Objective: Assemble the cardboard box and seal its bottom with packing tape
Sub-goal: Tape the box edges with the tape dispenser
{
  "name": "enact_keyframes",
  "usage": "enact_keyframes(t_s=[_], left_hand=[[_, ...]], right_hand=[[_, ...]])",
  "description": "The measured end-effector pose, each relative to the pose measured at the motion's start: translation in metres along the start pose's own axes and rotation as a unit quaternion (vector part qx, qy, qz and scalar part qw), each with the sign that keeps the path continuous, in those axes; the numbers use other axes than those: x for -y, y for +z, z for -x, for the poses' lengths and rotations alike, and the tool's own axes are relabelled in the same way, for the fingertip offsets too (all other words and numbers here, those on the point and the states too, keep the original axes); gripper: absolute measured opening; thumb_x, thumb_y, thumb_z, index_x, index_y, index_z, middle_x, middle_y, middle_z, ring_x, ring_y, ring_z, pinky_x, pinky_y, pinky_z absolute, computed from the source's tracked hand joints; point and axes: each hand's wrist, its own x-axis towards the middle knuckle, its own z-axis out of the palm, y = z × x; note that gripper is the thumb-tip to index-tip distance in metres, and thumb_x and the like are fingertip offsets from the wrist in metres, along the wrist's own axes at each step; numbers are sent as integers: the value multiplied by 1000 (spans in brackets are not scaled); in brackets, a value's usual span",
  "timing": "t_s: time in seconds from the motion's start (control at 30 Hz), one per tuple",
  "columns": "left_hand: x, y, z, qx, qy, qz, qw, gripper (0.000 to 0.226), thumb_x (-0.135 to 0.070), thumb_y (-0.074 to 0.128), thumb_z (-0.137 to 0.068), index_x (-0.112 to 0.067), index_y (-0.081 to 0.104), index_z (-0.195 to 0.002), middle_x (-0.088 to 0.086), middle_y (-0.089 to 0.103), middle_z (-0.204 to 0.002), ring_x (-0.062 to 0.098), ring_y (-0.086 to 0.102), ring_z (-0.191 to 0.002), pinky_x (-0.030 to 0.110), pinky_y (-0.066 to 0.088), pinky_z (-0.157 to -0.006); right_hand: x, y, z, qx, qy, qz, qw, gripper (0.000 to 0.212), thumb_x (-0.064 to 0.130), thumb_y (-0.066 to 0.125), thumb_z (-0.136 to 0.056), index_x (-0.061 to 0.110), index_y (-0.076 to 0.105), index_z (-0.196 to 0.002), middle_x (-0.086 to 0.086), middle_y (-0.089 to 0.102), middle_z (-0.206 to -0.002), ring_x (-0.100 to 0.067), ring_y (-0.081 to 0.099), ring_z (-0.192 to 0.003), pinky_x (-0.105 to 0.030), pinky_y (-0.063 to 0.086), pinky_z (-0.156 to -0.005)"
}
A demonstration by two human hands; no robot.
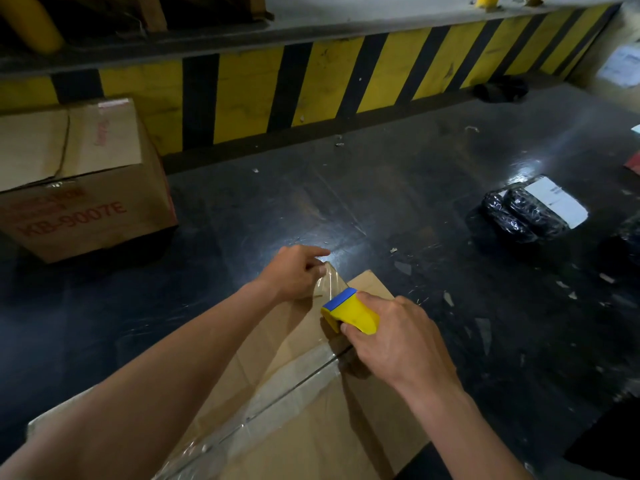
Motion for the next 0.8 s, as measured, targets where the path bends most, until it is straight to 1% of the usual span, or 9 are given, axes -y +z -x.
enact_keyframes(t_s=[0.13, 0.2, 0.3, 0.4, 0.47, 0.6, 0.67, 0.73, 0.8], left_hand=[[7, 15, 11, -32, 31, -42, 998, 38, -41, 53, -103, -34, 61, -139, 7, 76, -103, 24, 68, -98, 34, 46, -78], [10, 18, 16, -46, 36, -65, 996, 39, -48, 48, -104, -40, 58, -141, 10, 75, -95, 26, 66, -89, 35, 40, -71], [9, 16, 16, -48, 31, -60, 997, 39, -50, 48, -103, -41, 57, -140, 10, 74, -93, 24, 59, -81, 34, 36, -70], [9, 17, 16, -51, 20, -55, 997, 38, -50, 48, -104, -42, 59, -139, 12, 74, -96, 27, 63, -87, 34, 38, -71], [9, 18, 17, -53, 8, -50, 997, 37, -50, 46, -104, -42, 61, -137, 9, 75, -94, 24, 64, -84, 34, 41, -72], [6, 19, 16, -50, -17, -48, 997, 37, -46, 46, -104, -38, 64, -135, 14, 74, -107, 33, 65, -98, 36, 42, -75], [4, 19, 17, -46, -27, -52, 997, 36, -44, 45, -104, -34, 68, -130, 12, 74, -98, 32, 63, -90, 37, 44, -74], [3, 18, 18, -41, -38, -40, 998, 36, -43, 45, -104, -27, 75, -113, 6, 72, -86, 27, 61, -80, 37, 44, -71], [4, 18, 17, -42, -42, -39, 997, 37, -41, 45, -104, -19, 74, -96, 3, 65, -72, 24, 57, -71, 36, 43, -67]], right_hand=[[0, -8, -2, 12, 1, 6, 1000, 62, 59, 62, -85, 36, 51, -142, -5, 65, -117, -25, 60, -108, -36, 49, -87], [-1, -17, -4, 16, -1, 16, 1000, 58, 58, 63, -82, 35, 58, -135, -5, 70, -111, -26, 63, -104, -34, 50, -82], [-2, -31, -5, 26, -5, 22, 999, 52, 57, 64, -79, 32, 64, -125, -7, 70, -95, -29, 65, -91, -33, 49, -73], [1, -36, 3, 33, -11, 28, 999, 53, 52, 65, -83, 30, 61, -131, -10, 69, -106, -32, 64, -100, -38, 53, -82], [5, -35, 8, 30, -15, 27, 999, 57, 53, 65, -85, 30, 57, -136, -10, 68, -113, -32, 62, -106, -39, 53, -86], [10, -36, 8, 8, -15, 16, 1000, 56, 53, 65, -84, 27, 59, -133, -9, 69, -113, -31, 63, -105, -40, 54, -85], [12, -37, 6, -1, -17, 19, 1000, 54, 53, 65, -83, 26, 61, -130, -9, 70, -110, -32, 65, -102, -41, 55, -82], [13, -37, 5, -5, -20, 24, 999, 53, 52, 65, -84, 27, 60, -130, -8, 70, -110, -32, 65, -101, -41, 55, -82], [13, -35, 6, 0, -22, 34, 999, 54, 52, 64, -86, 28, 58, -134, -6, 69, -113, -30, 64, -103, -39, 55, -82]])
